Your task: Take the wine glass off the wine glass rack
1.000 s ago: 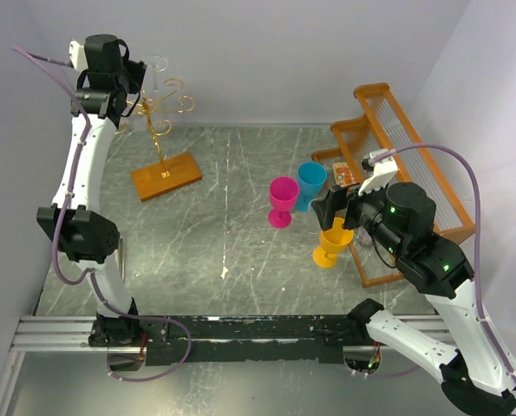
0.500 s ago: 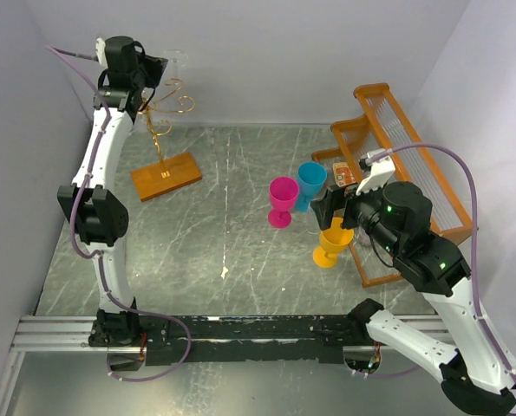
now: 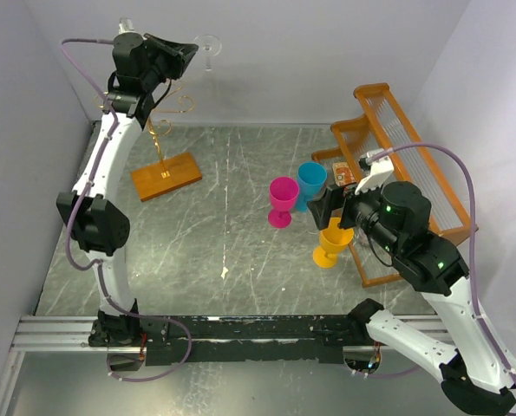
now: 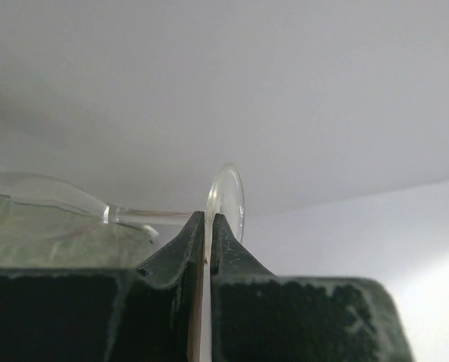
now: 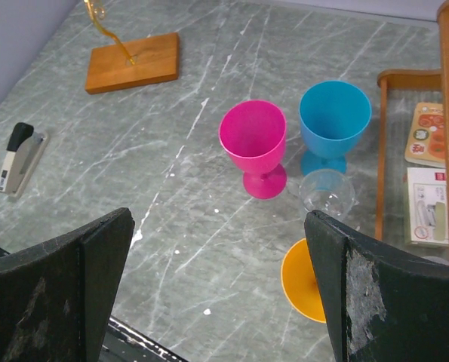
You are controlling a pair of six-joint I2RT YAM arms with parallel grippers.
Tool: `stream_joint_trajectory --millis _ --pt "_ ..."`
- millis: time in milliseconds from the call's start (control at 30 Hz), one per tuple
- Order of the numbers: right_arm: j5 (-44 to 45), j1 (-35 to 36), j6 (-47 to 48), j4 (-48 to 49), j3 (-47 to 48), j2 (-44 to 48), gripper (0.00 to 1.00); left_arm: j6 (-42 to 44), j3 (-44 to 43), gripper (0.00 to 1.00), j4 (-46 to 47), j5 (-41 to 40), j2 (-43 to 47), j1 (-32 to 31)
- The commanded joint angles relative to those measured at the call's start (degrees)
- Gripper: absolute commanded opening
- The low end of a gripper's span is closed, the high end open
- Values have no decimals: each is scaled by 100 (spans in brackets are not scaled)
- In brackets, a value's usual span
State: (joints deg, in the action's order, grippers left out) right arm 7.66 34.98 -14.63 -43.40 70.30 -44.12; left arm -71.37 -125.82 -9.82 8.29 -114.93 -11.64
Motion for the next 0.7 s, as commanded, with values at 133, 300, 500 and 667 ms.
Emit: stream_joint_trajectory --millis 133,300,500,667 --pt "-661 2 -565 774 -434 -95 98 -500 1037 7 1081 1204 1491 -214" --pt "-1115 6 -1021 1321 -792 -314 98 -801 2286 7 1487 1689 2504 -225" --pt "-1828 -2 -1640 2399 -946 -804 98 -966 3445 7 1067 1924 3702 -234" --pt "-2608 -29 -2724 3904 -1250 -1269 100 -1379 4351 7 1073 2111 4493 -227"
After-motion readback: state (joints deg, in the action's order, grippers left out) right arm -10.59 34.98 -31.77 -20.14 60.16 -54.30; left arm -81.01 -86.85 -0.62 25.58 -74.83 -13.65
